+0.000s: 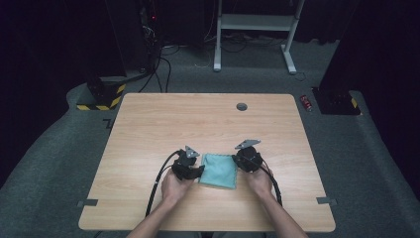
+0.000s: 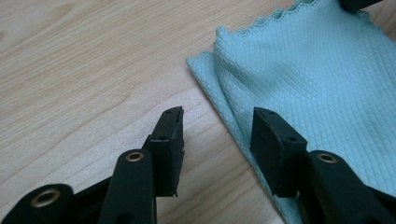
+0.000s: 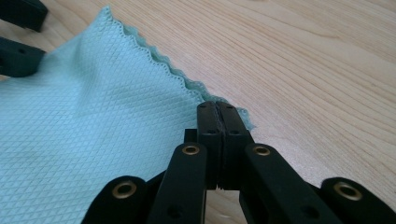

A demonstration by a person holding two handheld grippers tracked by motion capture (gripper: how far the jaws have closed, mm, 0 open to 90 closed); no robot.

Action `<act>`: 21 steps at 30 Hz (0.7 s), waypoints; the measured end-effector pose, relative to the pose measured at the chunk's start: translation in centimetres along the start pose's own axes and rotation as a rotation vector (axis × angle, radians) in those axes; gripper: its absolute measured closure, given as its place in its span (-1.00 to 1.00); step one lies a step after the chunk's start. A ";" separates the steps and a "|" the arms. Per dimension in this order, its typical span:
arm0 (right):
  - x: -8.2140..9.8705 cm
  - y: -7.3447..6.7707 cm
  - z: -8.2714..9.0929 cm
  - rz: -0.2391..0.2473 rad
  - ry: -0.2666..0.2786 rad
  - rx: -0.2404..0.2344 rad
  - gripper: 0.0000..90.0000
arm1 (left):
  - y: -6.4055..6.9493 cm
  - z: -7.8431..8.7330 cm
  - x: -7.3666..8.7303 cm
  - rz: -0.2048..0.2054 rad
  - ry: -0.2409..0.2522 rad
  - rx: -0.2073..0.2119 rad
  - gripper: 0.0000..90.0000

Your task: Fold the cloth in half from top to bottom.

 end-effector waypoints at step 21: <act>0.3 0.4 0.1 -0.064 -0.002 0.018 0.45 | -1.5 -1.4 -2.9 0.045 0.071 0.066 0.22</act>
Point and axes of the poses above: each handheld gripper's, and its own axes: z roughly backward along the jaws, x roughly out of its underside, y roughly to its right, the point moved 4 cm from there along -z, roughly forward along the jaws, and after that the axes turned 9 degrees about x, right-handed, at the moved point
